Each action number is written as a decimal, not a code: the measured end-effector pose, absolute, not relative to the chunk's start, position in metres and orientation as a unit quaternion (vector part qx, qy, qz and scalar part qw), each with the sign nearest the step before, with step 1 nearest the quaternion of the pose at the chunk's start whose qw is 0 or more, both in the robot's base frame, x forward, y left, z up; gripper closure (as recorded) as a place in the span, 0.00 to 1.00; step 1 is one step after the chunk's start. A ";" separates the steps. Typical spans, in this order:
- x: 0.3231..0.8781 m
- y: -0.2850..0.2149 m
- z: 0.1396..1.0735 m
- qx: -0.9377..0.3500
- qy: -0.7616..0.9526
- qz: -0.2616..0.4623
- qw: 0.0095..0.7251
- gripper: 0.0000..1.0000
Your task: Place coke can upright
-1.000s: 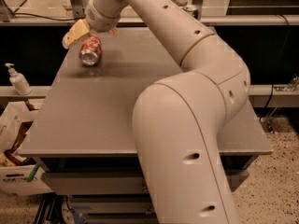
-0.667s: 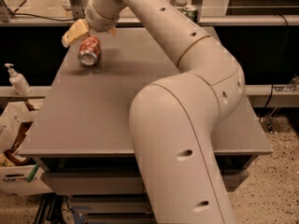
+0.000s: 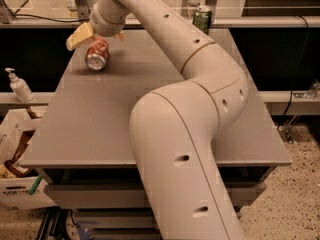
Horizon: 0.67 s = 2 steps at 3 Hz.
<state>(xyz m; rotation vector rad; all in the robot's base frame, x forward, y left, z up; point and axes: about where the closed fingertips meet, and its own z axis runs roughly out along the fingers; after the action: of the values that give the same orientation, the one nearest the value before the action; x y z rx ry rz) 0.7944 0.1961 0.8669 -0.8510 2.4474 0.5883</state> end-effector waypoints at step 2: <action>0.805 0.205 0.842 -0.292 0.906 0.217 0.215 0.17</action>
Offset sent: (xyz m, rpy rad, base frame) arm 0.0313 0.0095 -0.0228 0.0010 0.0919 -0.0471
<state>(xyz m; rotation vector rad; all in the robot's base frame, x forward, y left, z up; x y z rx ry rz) 0.8052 0.2055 0.8425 -0.8108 2.5124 0.6003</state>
